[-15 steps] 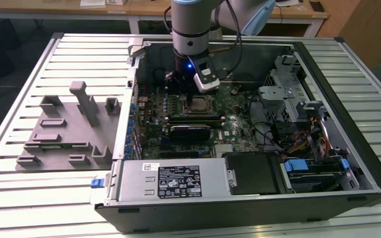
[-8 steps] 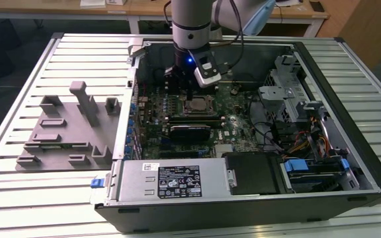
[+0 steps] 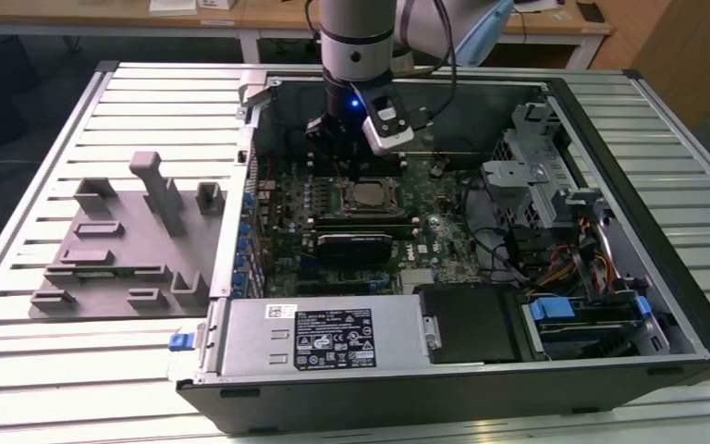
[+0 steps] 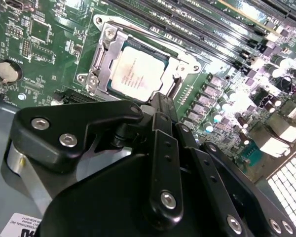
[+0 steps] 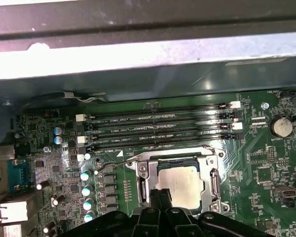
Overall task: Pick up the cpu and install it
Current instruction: 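Close the cpu cover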
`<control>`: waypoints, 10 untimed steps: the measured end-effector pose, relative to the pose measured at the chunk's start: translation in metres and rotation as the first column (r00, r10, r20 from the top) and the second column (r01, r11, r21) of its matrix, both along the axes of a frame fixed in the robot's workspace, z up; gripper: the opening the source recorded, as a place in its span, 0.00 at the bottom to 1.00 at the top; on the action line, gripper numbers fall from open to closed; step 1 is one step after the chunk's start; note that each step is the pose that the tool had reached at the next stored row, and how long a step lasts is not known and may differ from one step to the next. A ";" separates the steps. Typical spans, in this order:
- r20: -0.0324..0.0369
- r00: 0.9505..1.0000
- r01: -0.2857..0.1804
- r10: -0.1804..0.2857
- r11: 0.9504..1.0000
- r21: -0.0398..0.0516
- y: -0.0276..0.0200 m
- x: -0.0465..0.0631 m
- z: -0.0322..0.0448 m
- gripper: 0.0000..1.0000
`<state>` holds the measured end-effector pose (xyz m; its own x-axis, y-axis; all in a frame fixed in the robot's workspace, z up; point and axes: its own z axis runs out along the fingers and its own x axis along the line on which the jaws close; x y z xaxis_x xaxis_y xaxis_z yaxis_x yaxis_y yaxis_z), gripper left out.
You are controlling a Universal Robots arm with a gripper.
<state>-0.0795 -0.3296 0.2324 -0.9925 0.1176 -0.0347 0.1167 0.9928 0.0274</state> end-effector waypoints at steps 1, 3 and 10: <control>0.000 1.000 0.000 0.000 1.000 0.000 0.0000 0.000 0.0000 0.11; 0.000 1.000 0.000 0.000 1.000 0.000 0.0000 0.000 0.0000 0.11; 0.000 1.000 0.000 0.000 1.000 0.000 0.0000 0.015 0.0000 0.11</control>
